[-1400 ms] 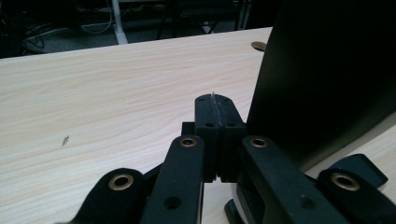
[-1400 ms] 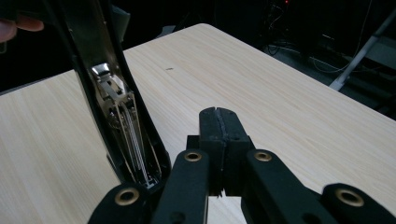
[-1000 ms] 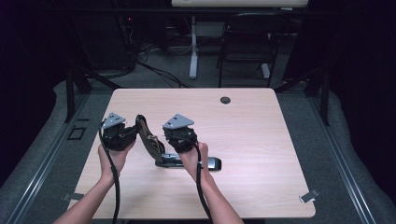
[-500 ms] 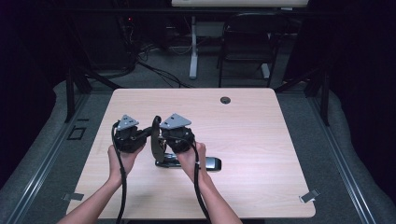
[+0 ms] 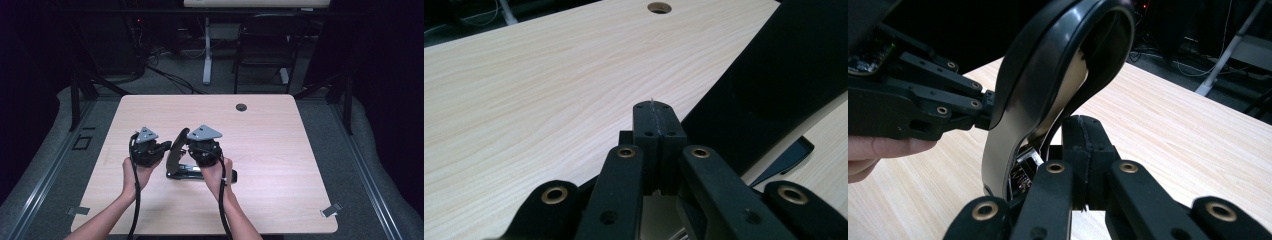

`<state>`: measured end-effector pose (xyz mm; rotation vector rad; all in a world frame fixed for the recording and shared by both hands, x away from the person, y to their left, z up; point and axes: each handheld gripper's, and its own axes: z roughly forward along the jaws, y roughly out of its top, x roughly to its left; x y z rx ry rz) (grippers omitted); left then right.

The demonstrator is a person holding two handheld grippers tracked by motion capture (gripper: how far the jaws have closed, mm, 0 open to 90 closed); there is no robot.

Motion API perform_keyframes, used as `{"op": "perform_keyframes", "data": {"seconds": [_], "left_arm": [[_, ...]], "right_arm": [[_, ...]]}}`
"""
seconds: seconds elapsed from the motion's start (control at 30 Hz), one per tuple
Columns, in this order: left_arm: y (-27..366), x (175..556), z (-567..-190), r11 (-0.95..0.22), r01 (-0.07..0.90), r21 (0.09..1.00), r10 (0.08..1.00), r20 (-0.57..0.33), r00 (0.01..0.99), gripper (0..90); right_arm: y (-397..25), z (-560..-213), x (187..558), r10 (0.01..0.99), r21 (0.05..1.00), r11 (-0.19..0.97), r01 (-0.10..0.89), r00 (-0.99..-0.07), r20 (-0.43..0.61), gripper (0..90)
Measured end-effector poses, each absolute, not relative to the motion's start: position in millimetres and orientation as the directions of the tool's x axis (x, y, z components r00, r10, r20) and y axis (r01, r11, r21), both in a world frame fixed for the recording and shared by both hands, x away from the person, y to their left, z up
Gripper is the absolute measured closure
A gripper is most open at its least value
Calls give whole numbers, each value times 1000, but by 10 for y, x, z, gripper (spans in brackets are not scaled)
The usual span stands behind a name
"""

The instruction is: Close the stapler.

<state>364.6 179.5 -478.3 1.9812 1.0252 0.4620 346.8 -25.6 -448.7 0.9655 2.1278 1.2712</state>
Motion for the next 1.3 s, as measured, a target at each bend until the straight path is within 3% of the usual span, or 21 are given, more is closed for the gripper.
{"op": "perform_keyframes", "data": {"seconds": [0.27,0.4,0.6,0.97,1.3], "left_arm": [[1818,3651,-4790,-330,505,797,794,-55,605,855],[1894,3651,-4776,-319,520,793,805,-63,590,756],[2012,3653,-4799,-301,547,781,826,-72,559,532],[2197,3589,-4873,-309,573,759,838,-69,542,331],[2439,3537,-4916,-281,599,750,857,-85,508,281]], "right_arm": [[-372,-4555,3454,777,895,288,341,-630,-11,900],[-444,-4628,3456,789,893,269,360,-614,10,900],[-579,-4736,3464,802,886,248,391,-596,39,900],[-734,-4879,3432,809,889,200,411,-582,88,900],[-869,-4994,3396,825,881,180,438,-555,107,900]]}}
